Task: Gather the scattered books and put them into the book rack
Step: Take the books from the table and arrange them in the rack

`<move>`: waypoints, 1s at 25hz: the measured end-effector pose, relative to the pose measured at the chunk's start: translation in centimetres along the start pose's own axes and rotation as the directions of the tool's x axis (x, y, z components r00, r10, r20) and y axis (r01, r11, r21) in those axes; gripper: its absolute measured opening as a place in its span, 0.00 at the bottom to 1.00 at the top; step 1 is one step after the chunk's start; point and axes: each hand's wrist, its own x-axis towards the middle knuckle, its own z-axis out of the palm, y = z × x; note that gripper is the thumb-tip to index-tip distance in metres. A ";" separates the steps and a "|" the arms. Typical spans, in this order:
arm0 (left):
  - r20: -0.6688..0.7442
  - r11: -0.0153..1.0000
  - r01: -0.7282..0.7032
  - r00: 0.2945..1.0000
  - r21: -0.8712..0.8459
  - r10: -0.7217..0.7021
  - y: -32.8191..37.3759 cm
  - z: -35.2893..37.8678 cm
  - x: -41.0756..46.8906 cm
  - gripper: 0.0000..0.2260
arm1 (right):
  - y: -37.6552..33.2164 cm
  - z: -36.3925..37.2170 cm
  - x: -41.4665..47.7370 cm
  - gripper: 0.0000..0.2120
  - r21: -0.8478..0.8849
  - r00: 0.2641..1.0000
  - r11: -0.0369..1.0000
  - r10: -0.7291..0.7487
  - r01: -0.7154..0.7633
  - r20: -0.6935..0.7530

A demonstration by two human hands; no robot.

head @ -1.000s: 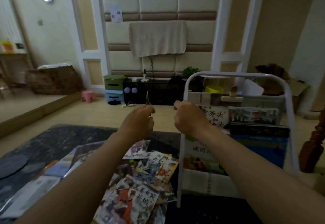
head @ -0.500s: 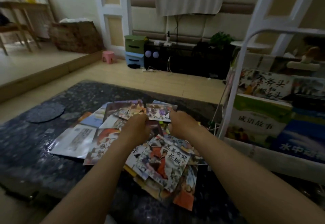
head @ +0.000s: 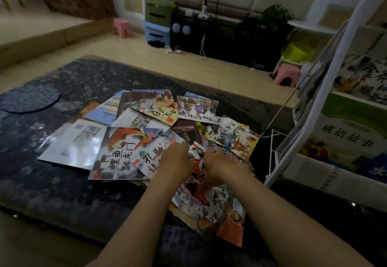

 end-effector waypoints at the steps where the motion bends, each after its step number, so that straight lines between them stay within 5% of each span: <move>1: 0.002 1.000 0.005 1.000 0.008 -0.005 0.2 0.1 0.2 0.18 | 0.0 -0.1 0.2 0.63 -0.009 1.000 1.000 0.008 -0.008 0.003; 7: 0.036 0.998 0.062 0.997 0.011 -0.062 0.7 -0.3 1.5 0.05 | 0.1 -0.1 0.7 0.62 -0.013 0.999 1.000 0.026 -0.026 -0.022; 12: 0.057 0.991 0.121 0.991 0.064 -0.125 1.5 0.0 1.9 0.15 | 0.4 0.6 0.7 0.61 0.016 0.995 1.000 0.026 -0.024 -0.094; 17: 0.035 0.992 0.102 0.994 -0.069 -0.100 2.3 -0.1 1.7 0.05 | 1.0 1.5 0.8 0.58 0.069 0.990 0.998 -0.001 0.011 -0.144; 25: 0.050 0.968 0.057 0.998 -0.246 -0.046 2.7 -0.2 0.8 0.07 | 1.5 2.2 -0.4 0.59 0.117 0.988 0.992 -0.027 0.046 -0.155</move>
